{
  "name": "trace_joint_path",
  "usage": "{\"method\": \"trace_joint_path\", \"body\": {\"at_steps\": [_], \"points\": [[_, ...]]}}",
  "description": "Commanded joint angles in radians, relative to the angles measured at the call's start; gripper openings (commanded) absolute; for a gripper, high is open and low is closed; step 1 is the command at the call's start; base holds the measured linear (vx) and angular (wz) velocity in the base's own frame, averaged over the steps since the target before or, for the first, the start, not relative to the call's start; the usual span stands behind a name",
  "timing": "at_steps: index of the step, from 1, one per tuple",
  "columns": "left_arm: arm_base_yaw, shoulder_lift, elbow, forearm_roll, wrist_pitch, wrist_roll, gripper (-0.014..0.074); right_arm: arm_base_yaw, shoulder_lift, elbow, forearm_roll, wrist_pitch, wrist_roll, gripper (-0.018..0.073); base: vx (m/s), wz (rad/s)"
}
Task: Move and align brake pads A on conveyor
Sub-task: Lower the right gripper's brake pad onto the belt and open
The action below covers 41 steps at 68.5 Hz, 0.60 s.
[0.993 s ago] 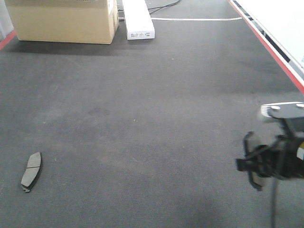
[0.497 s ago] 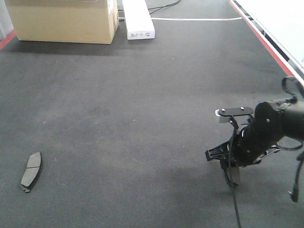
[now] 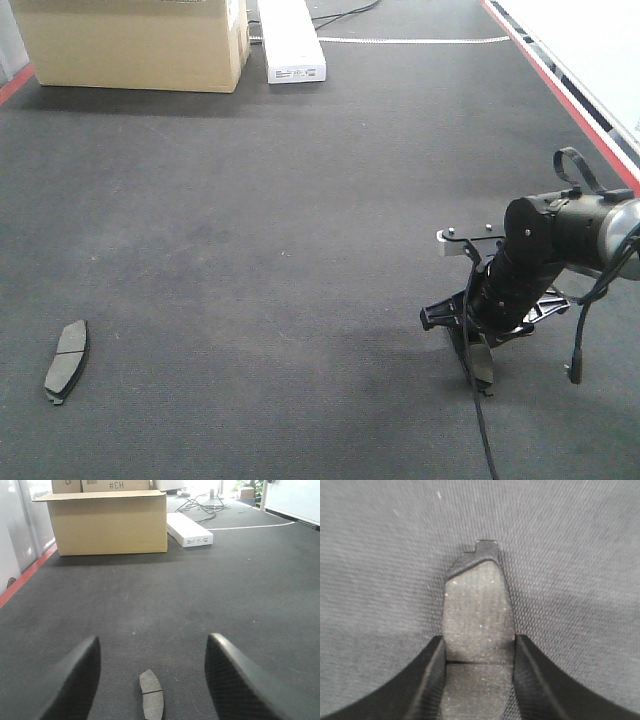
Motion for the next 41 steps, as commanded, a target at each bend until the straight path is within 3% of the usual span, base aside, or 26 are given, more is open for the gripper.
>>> {"method": "trace_joint_path", "body": {"at_steps": [1,19,41], "points": [[0.000,0.014,-0.026,-0.008,-0.070,-0.001,0.0451,-0.002,-0.071,-0.030,-0.015,-0.019,0.001,0.0428,0.00,0.00],[0.000,0.014,-0.026,-0.008,-0.070,-0.001,0.0451,-0.002,-0.278,-0.015,-0.055,-0.018,0.010,0.0449,0.00,0.00],[0.000,0.014,-0.026,-0.008,-0.070,-0.001,0.0451,-0.002,-0.717,0.216,-0.094,-0.154,0.011,0.0444,0.00,0.00]]}}
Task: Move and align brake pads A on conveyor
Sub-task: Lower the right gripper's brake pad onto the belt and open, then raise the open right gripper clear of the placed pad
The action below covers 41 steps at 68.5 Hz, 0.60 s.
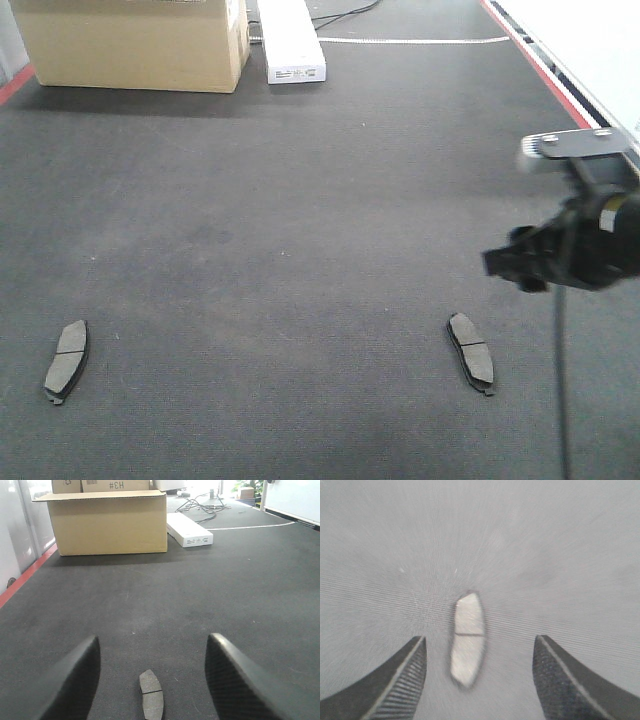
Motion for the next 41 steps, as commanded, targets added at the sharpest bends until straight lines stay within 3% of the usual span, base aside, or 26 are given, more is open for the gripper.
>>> {"method": "trace_joint_path", "body": {"at_steps": [1,19,41], "points": [[0.000,0.014,-0.026,-0.008,-0.070,-0.001,0.0451,-0.002,-0.154,0.042,-0.023,-0.090,-0.001,0.0444,0.00,0.00],[0.000,0.014,-0.026,-0.008,-0.070,-0.001,0.0451,-0.002,-0.519,0.261,-0.020,-0.221,-0.001,0.0444,0.00,0.00],[0.000,0.014,-0.026,-0.008,-0.070,-0.001,0.0451,-0.002,-0.944,0.502,-0.020,-0.282,-0.010,0.0444,0.00,0.00]]}}
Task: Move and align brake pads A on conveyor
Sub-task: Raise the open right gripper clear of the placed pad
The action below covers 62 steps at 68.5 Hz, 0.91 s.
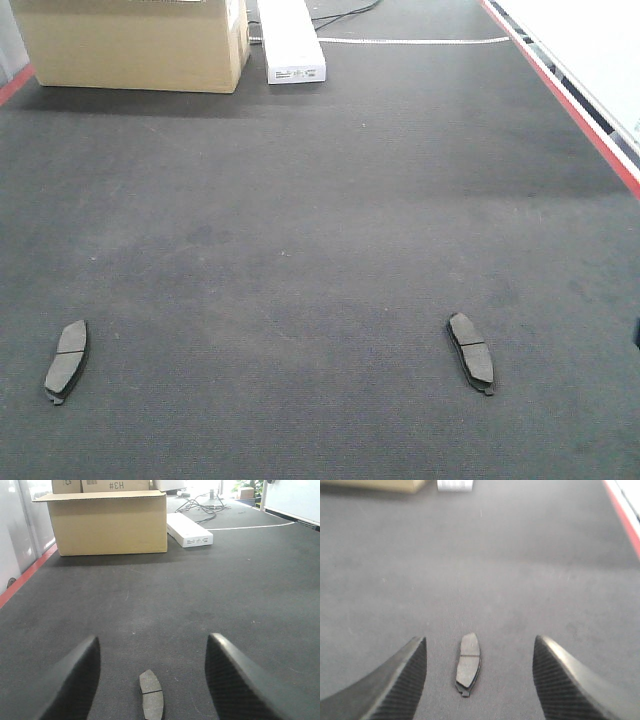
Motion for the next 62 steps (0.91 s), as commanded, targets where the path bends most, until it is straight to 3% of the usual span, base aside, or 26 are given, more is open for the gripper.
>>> {"method": "trace_joint_path", "body": {"at_steps": [1,19,62], "points": [[0.000,0.014,-0.026,-0.008,-0.070,-0.001,0.0451,-0.002,-0.097,0.032,-0.011,-0.109,-0.013,0.0444,0.00,0.00],[0.000,0.014,-0.026,-0.008,-0.070,-0.001,0.0451,-0.002,-0.288,0.123,-0.017,-0.188,-0.013,0.0442,0.00,0.00],[0.000,0.014,-0.026,-0.008,-0.070,-0.001,0.0451,-0.002,-0.293,0.123,-0.014,-0.175,-0.013,0.0442,0.00,0.00]]}}
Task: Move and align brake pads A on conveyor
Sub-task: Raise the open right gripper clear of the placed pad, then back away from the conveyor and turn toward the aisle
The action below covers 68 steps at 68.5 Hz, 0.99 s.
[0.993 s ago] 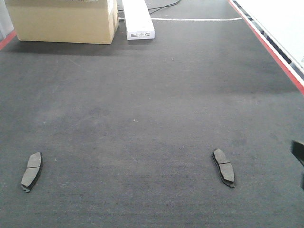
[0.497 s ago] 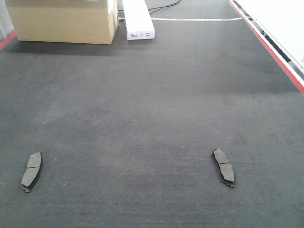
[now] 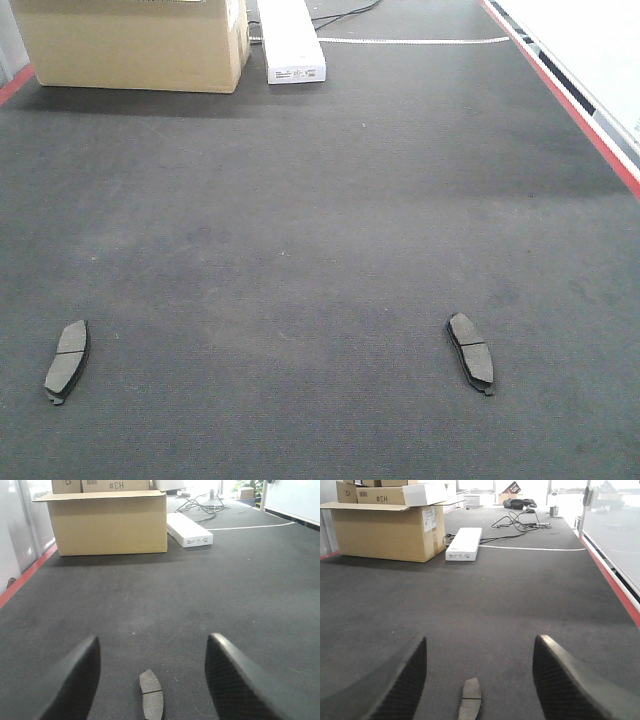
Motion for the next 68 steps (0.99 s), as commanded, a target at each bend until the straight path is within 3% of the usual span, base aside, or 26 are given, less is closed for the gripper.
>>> {"method": "trace_joint_path", "body": {"at_steps": [1,36,68], "points": [[0.000,0.014,-0.026,-0.008,-0.070,-0.001,0.0451,-0.002,0.011,-0.023,-0.011,-0.072,-0.010,0.0442,0.00,0.00],[0.000,0.014,-0.026,-0.008,-0.070,-0.001,0.0451,-0.002,0.011,-0.023,-0.011,-0.069,-0.010,0.0442,-0.02,0.02],[0.000,0.014,-0.026,-0.008,-0.070,-0.001,0.0451,-0.002,0.011,-0.023,-0.011,-0.068,-0.010,0.0442,-0.31,0.01]]}}
